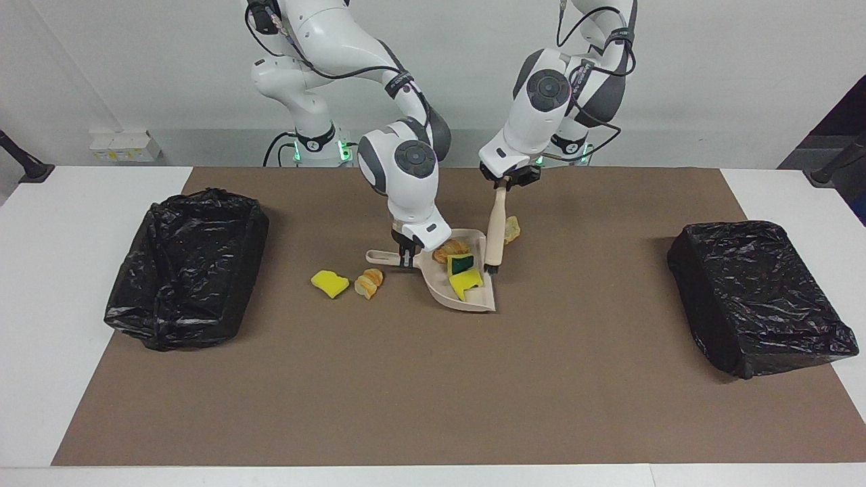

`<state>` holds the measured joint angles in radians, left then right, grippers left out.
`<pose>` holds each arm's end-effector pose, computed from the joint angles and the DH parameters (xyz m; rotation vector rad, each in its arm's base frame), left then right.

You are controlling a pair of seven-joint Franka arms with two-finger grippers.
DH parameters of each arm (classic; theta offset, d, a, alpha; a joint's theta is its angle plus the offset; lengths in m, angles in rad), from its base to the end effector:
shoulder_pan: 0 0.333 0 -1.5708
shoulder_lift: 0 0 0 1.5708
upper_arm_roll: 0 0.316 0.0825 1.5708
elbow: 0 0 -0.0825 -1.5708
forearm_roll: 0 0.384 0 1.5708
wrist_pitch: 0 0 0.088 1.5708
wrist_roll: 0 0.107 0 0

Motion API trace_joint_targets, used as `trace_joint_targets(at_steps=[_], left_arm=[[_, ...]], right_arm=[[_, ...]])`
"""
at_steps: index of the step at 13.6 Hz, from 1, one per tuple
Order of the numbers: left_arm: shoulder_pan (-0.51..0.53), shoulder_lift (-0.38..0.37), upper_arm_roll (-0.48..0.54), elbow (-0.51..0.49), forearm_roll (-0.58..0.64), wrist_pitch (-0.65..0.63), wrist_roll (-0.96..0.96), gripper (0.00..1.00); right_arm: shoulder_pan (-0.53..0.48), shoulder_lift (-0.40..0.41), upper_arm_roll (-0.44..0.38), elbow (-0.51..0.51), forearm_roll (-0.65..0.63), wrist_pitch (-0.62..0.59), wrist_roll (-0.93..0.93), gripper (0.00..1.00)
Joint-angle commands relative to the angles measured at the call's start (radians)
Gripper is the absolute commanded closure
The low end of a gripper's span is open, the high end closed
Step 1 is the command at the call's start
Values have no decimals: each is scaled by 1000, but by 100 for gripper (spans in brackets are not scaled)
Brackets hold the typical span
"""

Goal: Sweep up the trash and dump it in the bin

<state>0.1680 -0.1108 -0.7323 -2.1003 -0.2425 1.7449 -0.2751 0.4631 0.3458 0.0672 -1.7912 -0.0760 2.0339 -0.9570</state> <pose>0.4035 -0.2884 0.4369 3.0536 -0.3083 -0.4784 0.5468 0.3123 0.3510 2.2567 2.1491 -0.1697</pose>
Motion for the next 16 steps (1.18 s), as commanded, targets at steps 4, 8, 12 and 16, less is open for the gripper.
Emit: trace_joint_targets(at_steps=[4,8,12,16], left_arm=[[36,-309,20,-271,-9,-90,-214,100],[31,-328,24,-352,-17,-45,-543,100],[25,-264,16,-382,-99,146,-683,100],[-19,-120,-4,-343,-103,352,-777,100]], right_arm=[[9,-31,8,-43,-54,-35,-5,100],[29,-41,8,-33,-113,-110,-5,100],[31,-39,8,-17,-114,-139,21,100],[32,-40,9,-17,-114,-149,35,100]])
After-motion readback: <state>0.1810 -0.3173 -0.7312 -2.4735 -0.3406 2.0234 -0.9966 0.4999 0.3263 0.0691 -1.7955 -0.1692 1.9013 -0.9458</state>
